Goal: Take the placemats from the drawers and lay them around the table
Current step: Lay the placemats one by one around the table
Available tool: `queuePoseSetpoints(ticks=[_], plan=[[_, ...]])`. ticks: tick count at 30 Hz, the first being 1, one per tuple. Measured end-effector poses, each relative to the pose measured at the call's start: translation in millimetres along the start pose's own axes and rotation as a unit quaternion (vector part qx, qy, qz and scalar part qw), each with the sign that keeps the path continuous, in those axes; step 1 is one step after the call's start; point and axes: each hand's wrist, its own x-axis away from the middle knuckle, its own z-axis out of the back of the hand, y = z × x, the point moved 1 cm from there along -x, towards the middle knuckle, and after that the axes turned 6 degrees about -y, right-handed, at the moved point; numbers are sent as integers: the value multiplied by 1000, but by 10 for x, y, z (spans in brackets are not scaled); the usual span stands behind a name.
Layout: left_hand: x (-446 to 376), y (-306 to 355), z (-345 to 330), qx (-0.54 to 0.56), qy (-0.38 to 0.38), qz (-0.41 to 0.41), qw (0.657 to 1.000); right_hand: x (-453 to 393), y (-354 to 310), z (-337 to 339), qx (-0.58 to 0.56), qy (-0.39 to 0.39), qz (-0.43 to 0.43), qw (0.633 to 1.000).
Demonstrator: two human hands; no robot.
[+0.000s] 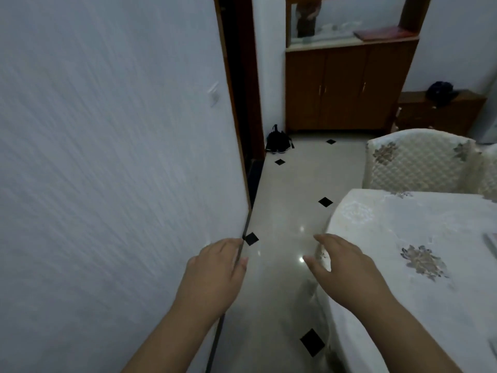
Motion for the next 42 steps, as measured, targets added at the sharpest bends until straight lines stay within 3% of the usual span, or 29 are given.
queuePoseSetpoints(ticks=[11,18,26,35,42], plan=[[-1643,-53,280,4,8,21,1000,-1849,21,393,-16,-2,23,1000],[-3245,9,44,40,-33,-46,998,-2902,473,548,7,17,-66,998],[-5473,210,-76,81,-79,-177,978,-4210,875,987,31,78,-198,976],[-7492,1296,-113,16,-163,-357,920,-5153,1624,1274,-43,157,-379,911],[-8759,2515,-434,-18,-157,-432,888,-6267,2715,1671,-74,220,-415,880]])
